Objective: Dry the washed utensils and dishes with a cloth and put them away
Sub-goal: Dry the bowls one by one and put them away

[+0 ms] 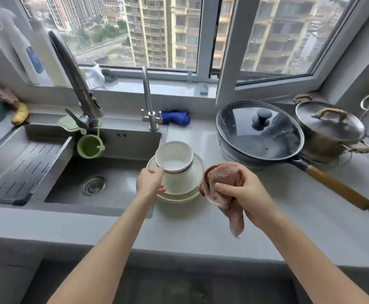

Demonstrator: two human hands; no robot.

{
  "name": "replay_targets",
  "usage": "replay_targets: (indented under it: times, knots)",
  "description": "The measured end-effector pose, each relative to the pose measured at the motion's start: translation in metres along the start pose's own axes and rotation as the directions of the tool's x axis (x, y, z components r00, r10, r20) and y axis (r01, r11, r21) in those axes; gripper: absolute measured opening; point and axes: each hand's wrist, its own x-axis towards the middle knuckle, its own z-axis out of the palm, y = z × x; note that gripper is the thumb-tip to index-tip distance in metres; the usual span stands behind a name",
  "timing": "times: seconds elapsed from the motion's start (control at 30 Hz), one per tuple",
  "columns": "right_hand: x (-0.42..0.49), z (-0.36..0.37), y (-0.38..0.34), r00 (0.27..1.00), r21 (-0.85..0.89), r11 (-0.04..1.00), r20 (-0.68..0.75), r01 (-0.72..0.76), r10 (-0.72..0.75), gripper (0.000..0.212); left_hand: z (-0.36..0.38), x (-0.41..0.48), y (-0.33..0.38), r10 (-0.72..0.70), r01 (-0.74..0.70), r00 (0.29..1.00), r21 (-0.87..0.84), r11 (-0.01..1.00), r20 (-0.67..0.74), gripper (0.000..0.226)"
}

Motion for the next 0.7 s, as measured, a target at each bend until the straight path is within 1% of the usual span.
replay_targets:
  times: [0.07, 0.1, 0.13, 0.17, 0.23, 0.3, 0.37, 0.43, 0.5, 0.53, 0.6, 0.7]
  knots:
    - [0.033, -0.001, -0.008, 1.000, 0.001, 1.000, 0.018, -0.009, 0.009, 0.042, 0.005, 0.031, 0.018, -0.010, 0.013, 0.999, 0.080, 0.997, -0.045, 0.050]
    - [0.048, -0.001, -0.010, 1.000, 0.003, 1.000, 0.019, -0.014, 0.014, 0.041, 0.007, 0.043, 0.026, -0.010, 0.017, 0.999, 0.131, 0.991, -0.051, 0.050]
    - [0.061, 0.000, -0.011, 1.000, -0.001, 1.000, 0.020, -0.022, 0.022, 0.041, 0.009, 0.054, 0.033, -0.001, 0.010, 0.999, 0.210, 0.978, -0.044, 0.045]
    - [0.072, 0.000, -0.011, 0.999, -0.006, 1.000, 0.025, -0.030, 0.030, 0.044, 0.010, 0.062, 0.037, 0.012, -0.003, 1.000, 0.329, 0.944, -0.024, 0.034]
    - [0.088, 0.003, -0.009, 0.998, -0.014, 0.998, 0.036, -0.053, 0.054, 0.049, 0.010, 0.074, 0.045, 0.032, -0.040, 0.999, 0.575, 0.817, 0.025, 0.015]
    - [0.101, 0.006, -0.008, 0.997, -0.032, 0.997, 0.029, -0.076, 0.077, 0.048, 0.008, 0.084, 0.053, 0.043, -0.079, 0.997, 0.739, 0.669, 0.068, 0.007]
    - [0.112, 0.008, -0.006, 0.996, -0.054, 0.994, 0.003, -0.090, 0.090, 0.045, 0.010, 0.091, 0.058, 0.051, -0.144, 0.989, 0.838, 0.527, 0.138, 0.021]
    - [0.117, 0.009, -0.005, 0.994, -0.043, 0.994, -0.048, -0.098, 0.096, 0.041, 0.012, 0.095, 0.064, 0.055, -0.205, 0.978, 0.891, 0.406, 0.200, 0.023]
    - [0.119, 0.011, -0.004, 0.992, -0.036, 0.994, -0.088, -0.099, 0.096, 0.040, 0.014, 0.099, 0.068, 0.074, -0.257, 0.966, 0.916, 0.309, 0.247, 0.014]
    - [0.120, 0.012, -0.005, 0.989, -0.037, 0.995, -0.111, -0.097, 0.093, 0.041, 0.014, 0.102, 0.071, 0.084, -0.282, 0.959, 0.919, 0.276, 0.269, 0.012]
    - [0.122, 0.013, -0.006, 0.985, -0.046, 0.995, -0.151, -0.090, 0.083, 0.041, 0.016, 0.106, 0.077, 0.093, -0.323, 0.946, 0.919, 0.226, 0.310, 0.014]
    - [0.125, 0.014, -0.005, 0.978, -0.045, 0.995, -0.191, -0.089, 0.079, 0.041, 0.018, 0.108, 0.088, 0.127, -0.387, 0.921, 0.902, 0.192, 0.369, 0.013]
